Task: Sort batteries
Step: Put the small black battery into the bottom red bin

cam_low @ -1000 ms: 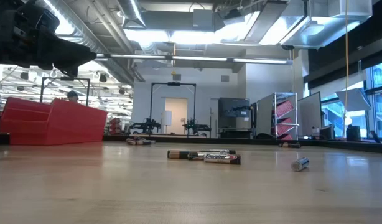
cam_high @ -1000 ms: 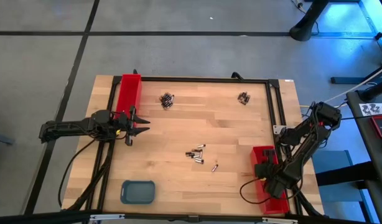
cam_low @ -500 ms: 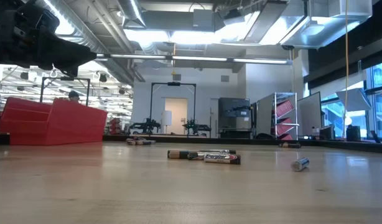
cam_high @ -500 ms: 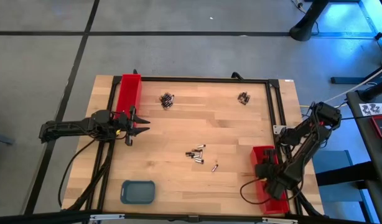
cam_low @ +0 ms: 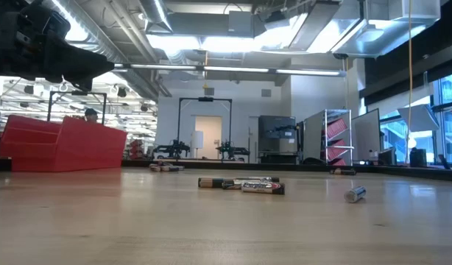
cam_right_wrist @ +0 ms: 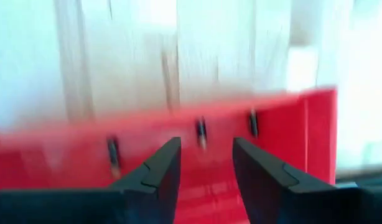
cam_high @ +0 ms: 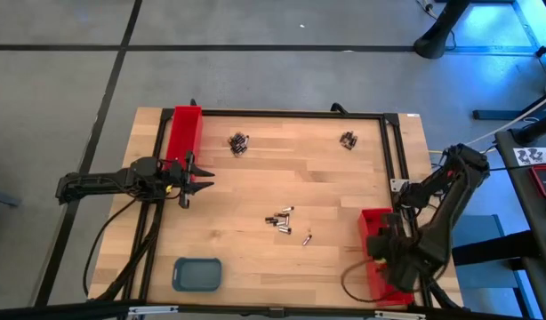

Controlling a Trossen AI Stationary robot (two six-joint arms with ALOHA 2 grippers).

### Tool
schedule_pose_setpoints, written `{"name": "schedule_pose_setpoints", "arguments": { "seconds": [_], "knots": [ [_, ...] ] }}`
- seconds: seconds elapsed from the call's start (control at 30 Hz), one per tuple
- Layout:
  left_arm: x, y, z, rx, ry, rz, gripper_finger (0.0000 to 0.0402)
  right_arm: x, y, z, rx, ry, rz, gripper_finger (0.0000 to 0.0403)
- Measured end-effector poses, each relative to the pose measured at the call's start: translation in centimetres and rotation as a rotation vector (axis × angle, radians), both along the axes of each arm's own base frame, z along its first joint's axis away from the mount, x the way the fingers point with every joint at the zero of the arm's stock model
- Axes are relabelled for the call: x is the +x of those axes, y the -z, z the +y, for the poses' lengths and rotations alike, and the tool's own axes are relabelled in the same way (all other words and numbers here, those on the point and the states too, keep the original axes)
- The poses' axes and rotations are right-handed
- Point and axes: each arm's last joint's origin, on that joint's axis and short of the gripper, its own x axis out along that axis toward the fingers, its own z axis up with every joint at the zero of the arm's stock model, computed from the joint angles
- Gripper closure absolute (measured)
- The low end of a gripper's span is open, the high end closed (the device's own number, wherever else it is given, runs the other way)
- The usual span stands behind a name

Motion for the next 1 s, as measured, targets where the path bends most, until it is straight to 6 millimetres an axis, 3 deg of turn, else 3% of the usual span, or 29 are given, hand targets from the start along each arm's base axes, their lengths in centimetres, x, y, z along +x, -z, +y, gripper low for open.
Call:
{"name": "schedule_pose_setpoints", "arguments": {
  "seconds": [0.13, 0.33, 0.53, 0.67, 0.8, 1.0],
  "knots": [
    [0.0, 0.0, 0.0, 0.000, 0.000, 0.000, 0.0288, 3.0, -0.5, -1.6, 0.051, 0.072, -0.114, 0.0306],
    [0.0, 0.0, 0.0, 0.000, 0.000, 0.000, 0.0288, 8.3, 0.7, -5.1, 0.087, 0.056, -0.210, 0.0370],
    [0.0, 0.0, 0.0, 0.000, 0.000, 0.000, 0.0288, 12.5, 1.8, -9.5, 0.135, 0.070, -0.351, 0.0399],
    [0.0, 0.0, 0.0, 0.000, 0.000, 0.000, 0.0288, 14.8, 2.2, -11.4, 0.183, 0.048, -0.493, 0.0379],
    [0.0, 0.0, 0.0, 0.000, 0.000, 0.000, 0.0288, 17.5, 3.4, -12.7, 0.185, 0.006, -0.579, 0.0331],
    [0.0, 0.0, 0.0, 0.000, 0.000, 0.000, 0.0288, 21.8, 6.8, -14.3, 0.259, -0.024, -0.549, 0.0255]
  ]
}}
